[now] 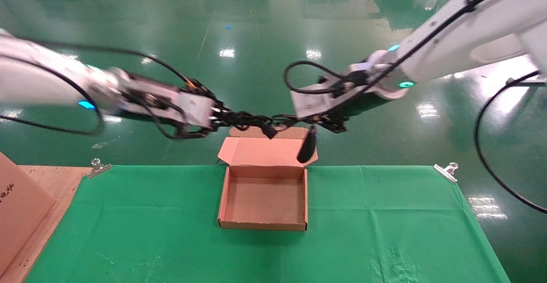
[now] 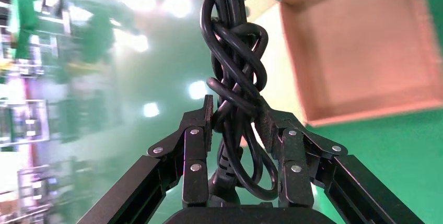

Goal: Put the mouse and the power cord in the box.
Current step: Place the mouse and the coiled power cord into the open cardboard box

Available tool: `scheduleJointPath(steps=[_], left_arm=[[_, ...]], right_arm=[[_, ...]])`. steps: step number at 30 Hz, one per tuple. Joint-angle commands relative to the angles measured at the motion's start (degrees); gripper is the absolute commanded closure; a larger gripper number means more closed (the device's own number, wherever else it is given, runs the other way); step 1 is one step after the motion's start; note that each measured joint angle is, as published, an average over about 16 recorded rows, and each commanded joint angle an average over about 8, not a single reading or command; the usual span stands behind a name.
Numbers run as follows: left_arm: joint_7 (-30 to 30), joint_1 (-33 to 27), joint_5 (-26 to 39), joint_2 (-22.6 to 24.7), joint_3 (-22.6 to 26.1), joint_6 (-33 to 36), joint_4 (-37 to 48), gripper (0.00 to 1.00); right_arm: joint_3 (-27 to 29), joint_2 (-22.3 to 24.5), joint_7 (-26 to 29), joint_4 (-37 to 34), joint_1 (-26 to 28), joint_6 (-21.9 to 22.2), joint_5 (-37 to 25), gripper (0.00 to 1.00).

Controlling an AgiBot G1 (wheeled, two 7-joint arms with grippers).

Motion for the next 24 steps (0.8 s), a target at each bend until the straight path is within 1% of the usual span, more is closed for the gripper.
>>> scheduleJointPath(steps=[1,4,7,10,13,16,18,21,24], left_arm=[[3.9,2.2,-1.5,1.2,-1.0,-3.0,0.8,1.0],[6.0,6.1,-1.5,3.7,-1.1,-10.1,1.6,1.0],[7.3,10.3,-1.9,5.7,-1.0,-16.9,0.4,1.0],[8.1,15.3,-3.0,6.6,-0.5,-23.5,-3.4,1.0],[7.5,20.6,-4.4,7.0,1.0,-31.5,-8.3,1.0],[4.9,24.7,-5.7,7.1,3.8,-38.2,-11.8,1.0],[2.2,26.4,-6.3,7.2,6.4,-41.3,-13.0,1.0],[-2.4,27.6,-7.1,7.2,10.6,-42.8,-13.6,1.0],[-6.6,27.9,-7.9,7.2,14.8,-42.4,-13.9,1.0]], right_arm=[[-0.5,0.3,-0.7,-1.8,0.7,-0.8,0.6,1.0],[-0.1,1.4,-3.1,-4.7,1.7,-2.5,1.7,1.0],[0.4,2.7,-5.3,-6.9,2.5,-3.9,2.6,1.0],[0.8,3.8,-7.2,-8.6,3.1,-4.9,3.3,1.0],[1.1,4.5,-8.6,-9.9,3.6,-5.5,3.8,1.0],[1.3,4.8,-9.7,-10.9,3.9,-5.9,4.0,1.0],[1.4,4.9,-10.4,-11.5,4.1,-6.0,4.1,1.0],[1.5,5.0,-11.2,-12.3,4.2,-6.0,4.3,1.0],[1.5,5.1,-12.1,-13.2,4.1,-5.8,4.4,1.0]])
